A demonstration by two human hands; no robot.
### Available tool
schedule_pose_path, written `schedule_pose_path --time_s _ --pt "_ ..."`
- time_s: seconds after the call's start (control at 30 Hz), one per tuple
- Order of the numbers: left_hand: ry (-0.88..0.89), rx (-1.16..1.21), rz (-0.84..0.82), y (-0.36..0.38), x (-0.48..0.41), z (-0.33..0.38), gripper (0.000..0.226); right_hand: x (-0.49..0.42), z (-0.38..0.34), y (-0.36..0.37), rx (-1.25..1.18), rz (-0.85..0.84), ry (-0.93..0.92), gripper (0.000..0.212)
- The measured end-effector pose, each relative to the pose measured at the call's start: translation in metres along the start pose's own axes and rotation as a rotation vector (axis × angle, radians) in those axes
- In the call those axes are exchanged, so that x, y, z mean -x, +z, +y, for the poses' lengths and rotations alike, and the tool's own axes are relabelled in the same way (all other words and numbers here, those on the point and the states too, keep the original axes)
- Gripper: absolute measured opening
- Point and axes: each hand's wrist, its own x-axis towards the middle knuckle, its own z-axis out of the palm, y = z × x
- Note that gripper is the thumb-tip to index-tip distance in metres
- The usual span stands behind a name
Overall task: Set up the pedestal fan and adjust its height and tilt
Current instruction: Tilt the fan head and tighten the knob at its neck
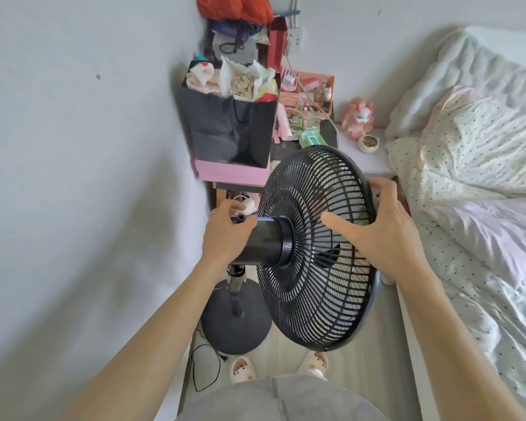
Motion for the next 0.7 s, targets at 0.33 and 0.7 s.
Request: schedule_pose_path --time_s 0.33,0.7 --pt "0.14 -0.177 0.155 0.018 0.004 0.007 0.014 -0.01 0.002 -0.003 -0.248 -0.093 0.022 0.076" --pt "0.196 -0.075 0.123 0.024 0.003 0.002 0.014 0.012 -0.014 0.004 0.037 0.091 -0.023 0.066"
